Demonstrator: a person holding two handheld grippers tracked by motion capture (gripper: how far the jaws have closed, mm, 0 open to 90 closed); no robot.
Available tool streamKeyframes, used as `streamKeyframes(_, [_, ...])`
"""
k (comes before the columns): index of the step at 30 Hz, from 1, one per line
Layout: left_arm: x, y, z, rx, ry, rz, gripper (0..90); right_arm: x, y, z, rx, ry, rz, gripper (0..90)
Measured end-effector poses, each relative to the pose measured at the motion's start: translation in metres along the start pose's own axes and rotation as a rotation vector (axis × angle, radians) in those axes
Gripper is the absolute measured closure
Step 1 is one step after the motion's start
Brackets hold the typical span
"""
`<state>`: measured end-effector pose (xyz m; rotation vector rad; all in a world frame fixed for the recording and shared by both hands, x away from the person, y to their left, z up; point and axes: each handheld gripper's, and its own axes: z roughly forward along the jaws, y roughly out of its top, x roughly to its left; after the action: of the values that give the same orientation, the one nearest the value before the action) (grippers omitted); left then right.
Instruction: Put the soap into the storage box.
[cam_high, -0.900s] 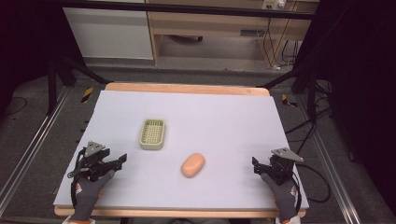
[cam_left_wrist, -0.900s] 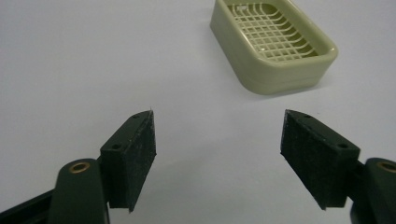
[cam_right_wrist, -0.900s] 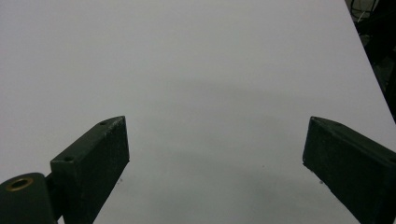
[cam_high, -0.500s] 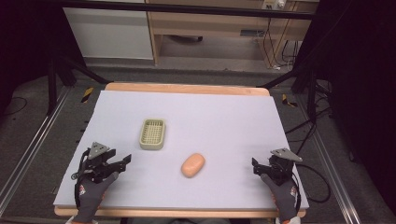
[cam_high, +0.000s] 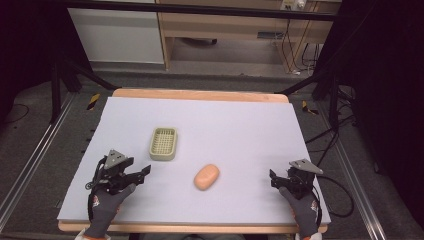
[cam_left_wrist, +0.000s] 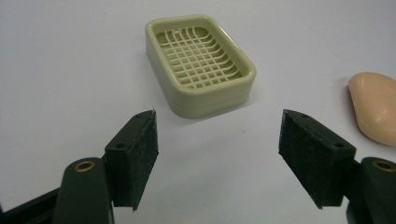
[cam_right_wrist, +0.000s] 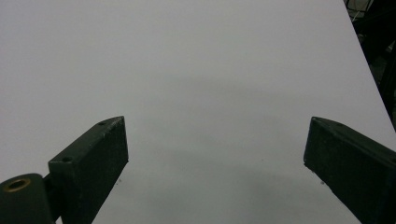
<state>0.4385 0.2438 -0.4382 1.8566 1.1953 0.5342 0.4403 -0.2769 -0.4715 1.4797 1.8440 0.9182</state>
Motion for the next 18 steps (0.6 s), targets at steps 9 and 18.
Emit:
streamKeyframes(9, [-0.008,0.013,0.0,-0.005,-0.019,0.022,26.2,-0.002,0.0,-0.001,-0.004,-0.007,0.0,6.8])
streamKeyframes(18, [-0.019,0.025,0.004,0.001,-0.048,0.045,25.6,-0.003,0.001,-0.001,-0.007,-0.013,0.005,6.8])
